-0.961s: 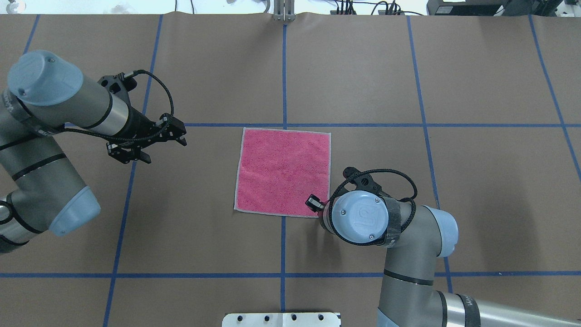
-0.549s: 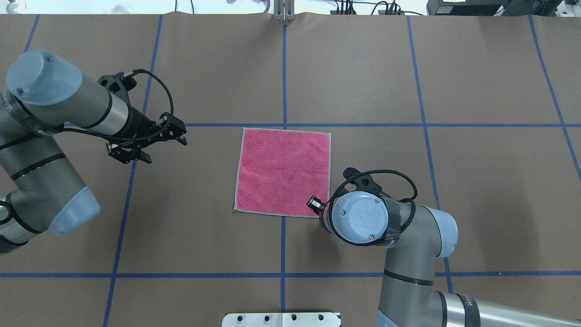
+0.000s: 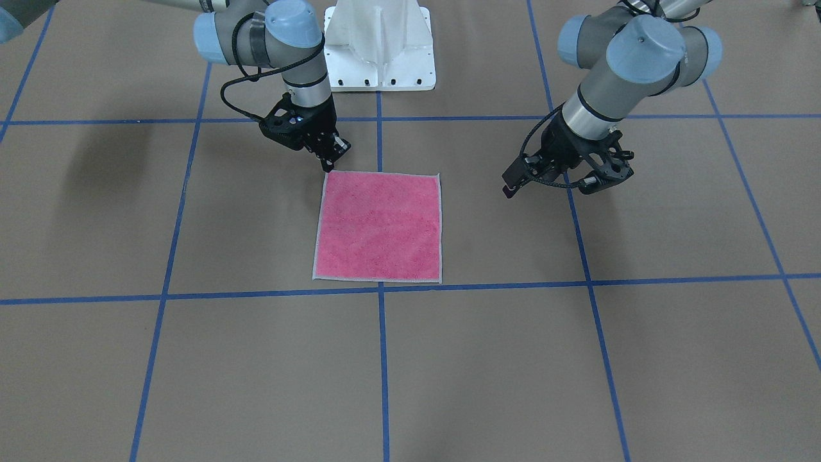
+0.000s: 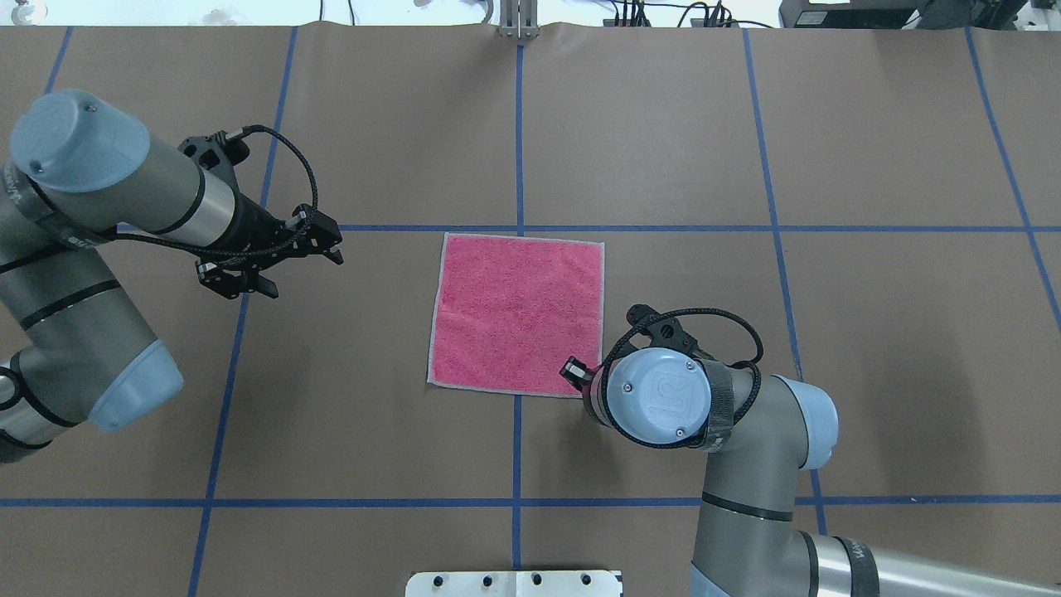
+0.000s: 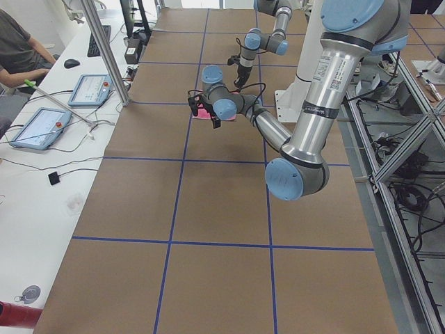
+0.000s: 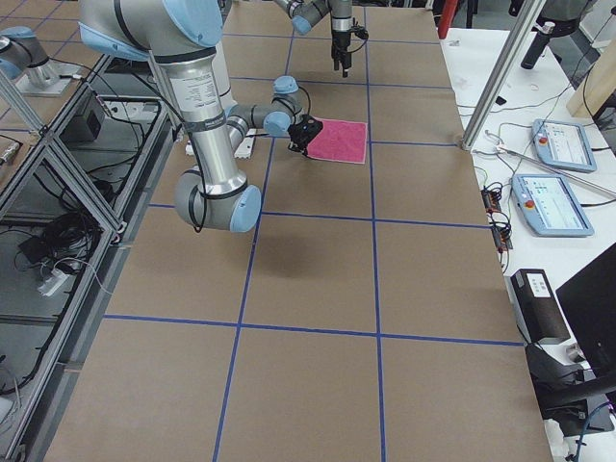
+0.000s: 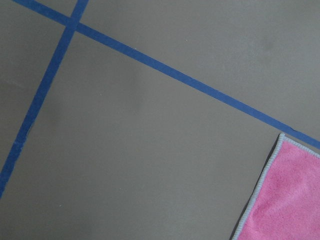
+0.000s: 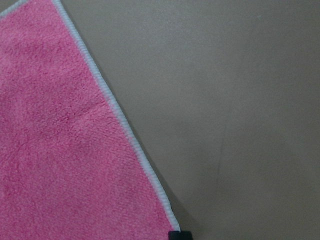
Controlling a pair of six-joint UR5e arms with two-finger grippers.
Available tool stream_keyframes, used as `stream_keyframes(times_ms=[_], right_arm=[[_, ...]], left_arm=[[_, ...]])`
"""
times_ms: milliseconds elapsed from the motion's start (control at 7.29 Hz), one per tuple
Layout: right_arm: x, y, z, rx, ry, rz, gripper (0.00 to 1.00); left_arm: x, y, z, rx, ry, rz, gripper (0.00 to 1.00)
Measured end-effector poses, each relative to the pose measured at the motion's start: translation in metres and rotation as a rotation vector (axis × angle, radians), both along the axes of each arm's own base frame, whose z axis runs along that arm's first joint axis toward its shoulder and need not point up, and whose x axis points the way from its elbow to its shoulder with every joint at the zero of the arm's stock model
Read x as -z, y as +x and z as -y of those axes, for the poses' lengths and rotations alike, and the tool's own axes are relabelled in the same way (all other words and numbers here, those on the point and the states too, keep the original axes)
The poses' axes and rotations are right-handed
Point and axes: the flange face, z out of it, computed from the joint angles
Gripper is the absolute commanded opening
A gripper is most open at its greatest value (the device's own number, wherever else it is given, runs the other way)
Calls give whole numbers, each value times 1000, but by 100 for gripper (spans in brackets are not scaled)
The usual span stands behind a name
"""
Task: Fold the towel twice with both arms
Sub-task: 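Position the right gripper at the towel's near corner while the left waits, then lower the left gripper to the towel's other near corner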
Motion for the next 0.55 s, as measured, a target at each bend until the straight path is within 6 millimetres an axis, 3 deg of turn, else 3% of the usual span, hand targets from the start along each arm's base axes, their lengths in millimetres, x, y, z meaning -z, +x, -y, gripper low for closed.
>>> stream_keyframes(times_ms=[275,549], right_arm=[[5,9,2,-4,1,14,0],[7,17,3,-1,-1,25,0]], left_arm=[[15,15,-2,57,5,1,100],[31,45,-17,91,18,3,100]])
